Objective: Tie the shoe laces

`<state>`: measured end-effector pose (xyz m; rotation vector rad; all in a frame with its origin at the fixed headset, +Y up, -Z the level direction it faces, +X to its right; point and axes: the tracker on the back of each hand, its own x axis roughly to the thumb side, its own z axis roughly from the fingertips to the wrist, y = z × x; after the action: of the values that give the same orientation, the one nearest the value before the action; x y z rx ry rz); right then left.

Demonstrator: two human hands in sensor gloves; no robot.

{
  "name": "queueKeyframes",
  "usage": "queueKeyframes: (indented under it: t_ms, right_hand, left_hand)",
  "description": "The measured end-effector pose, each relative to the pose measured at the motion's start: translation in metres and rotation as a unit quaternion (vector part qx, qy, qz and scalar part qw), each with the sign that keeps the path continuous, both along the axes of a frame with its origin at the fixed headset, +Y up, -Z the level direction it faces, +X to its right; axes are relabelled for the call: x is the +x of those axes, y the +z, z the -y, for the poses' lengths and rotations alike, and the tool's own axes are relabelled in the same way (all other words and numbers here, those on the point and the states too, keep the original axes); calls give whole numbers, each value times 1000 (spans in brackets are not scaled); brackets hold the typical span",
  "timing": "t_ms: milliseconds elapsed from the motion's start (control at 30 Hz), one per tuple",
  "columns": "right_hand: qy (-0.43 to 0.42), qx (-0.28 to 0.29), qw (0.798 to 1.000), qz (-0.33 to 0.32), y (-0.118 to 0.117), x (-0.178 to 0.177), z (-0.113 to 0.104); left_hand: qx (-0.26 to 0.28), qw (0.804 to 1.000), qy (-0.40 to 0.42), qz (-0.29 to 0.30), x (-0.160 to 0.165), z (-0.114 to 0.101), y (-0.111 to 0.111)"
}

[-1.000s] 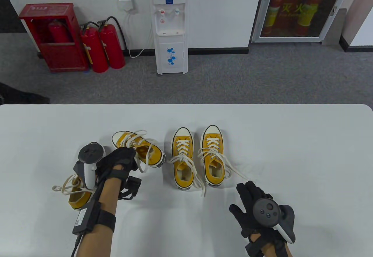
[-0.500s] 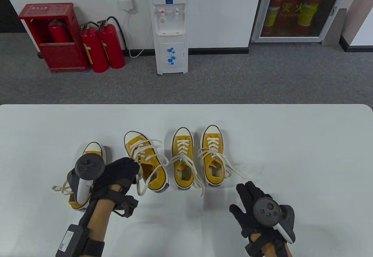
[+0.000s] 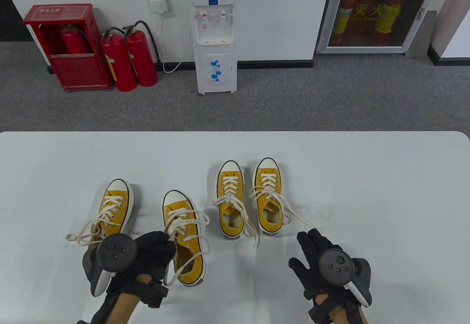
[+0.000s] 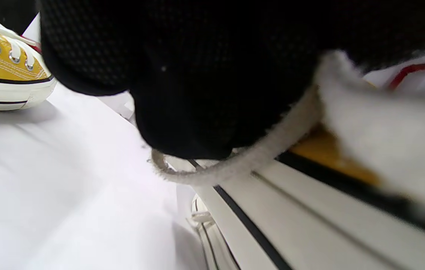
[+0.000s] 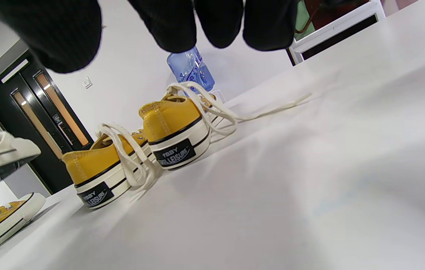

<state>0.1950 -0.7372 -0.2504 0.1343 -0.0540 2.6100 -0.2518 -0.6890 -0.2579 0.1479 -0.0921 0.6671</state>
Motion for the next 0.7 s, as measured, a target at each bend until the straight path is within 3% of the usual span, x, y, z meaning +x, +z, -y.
queueKeyframes:
  t_ms: [367,700]
  right_hand:
    - [1,-6,1000,-5,0,-2,1]
    - [4,-14,1000,-14,0,-4,2]
  left_hand:
    - [-5,999,-53,8,22,43,5]
    - [-95,986,-121,64,30,61,3]
